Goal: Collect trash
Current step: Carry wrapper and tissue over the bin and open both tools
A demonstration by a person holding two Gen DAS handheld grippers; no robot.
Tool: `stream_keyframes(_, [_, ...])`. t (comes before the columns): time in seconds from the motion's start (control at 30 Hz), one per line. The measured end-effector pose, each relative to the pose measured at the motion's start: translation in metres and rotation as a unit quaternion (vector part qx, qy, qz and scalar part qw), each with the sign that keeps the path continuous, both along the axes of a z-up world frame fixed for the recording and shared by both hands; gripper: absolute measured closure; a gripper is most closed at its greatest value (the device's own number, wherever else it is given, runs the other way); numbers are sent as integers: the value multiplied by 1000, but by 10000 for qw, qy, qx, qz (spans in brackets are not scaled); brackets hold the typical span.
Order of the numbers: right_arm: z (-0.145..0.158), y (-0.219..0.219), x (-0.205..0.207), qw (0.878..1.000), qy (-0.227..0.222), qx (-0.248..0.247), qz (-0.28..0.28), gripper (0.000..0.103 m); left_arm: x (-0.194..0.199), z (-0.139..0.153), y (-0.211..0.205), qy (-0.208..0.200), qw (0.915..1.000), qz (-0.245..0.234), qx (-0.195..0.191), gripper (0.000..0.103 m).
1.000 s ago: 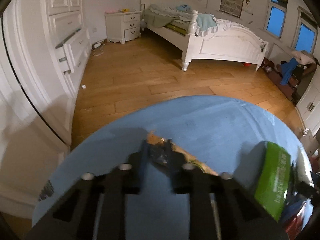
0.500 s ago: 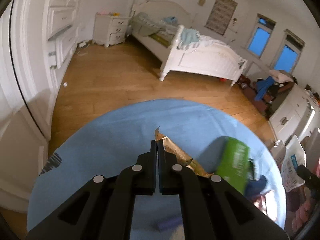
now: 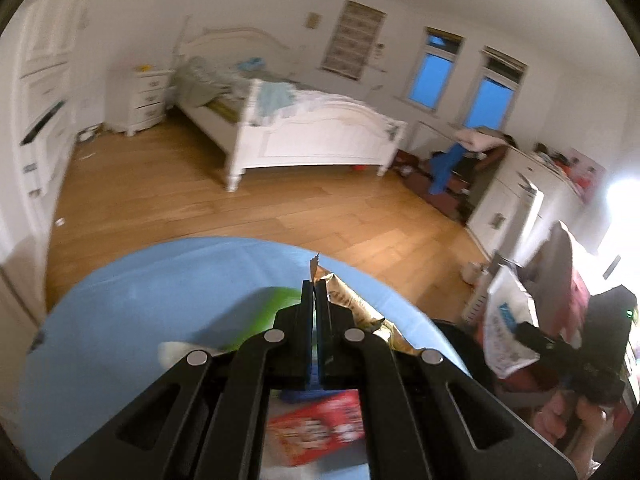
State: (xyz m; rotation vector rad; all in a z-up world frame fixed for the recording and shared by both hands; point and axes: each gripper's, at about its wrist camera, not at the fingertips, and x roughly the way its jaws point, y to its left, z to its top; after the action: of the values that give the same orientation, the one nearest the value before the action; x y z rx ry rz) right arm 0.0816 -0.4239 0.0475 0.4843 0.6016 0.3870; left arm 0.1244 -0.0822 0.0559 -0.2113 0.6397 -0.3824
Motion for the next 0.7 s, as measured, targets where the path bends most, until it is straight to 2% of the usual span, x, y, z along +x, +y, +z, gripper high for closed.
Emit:
stream_keyframes(0.17, [-12, -50, -20, 9988, 35, 66, -489, 53, 0, -4, -66, 23, 9986, -520, -1, 101])
stream_keyframes(0.47, [-53, -132, -42, 9916, 383, 350, -1185, 53, -1, -38, -185, 393, 9890, -1423, 125, 101])
stream_keyframes(0.7, [-85, -161, -49, 9871, 610, 480, -1400, 53, -1, -63, -233, 659, 9825, -1721, 287, 101])
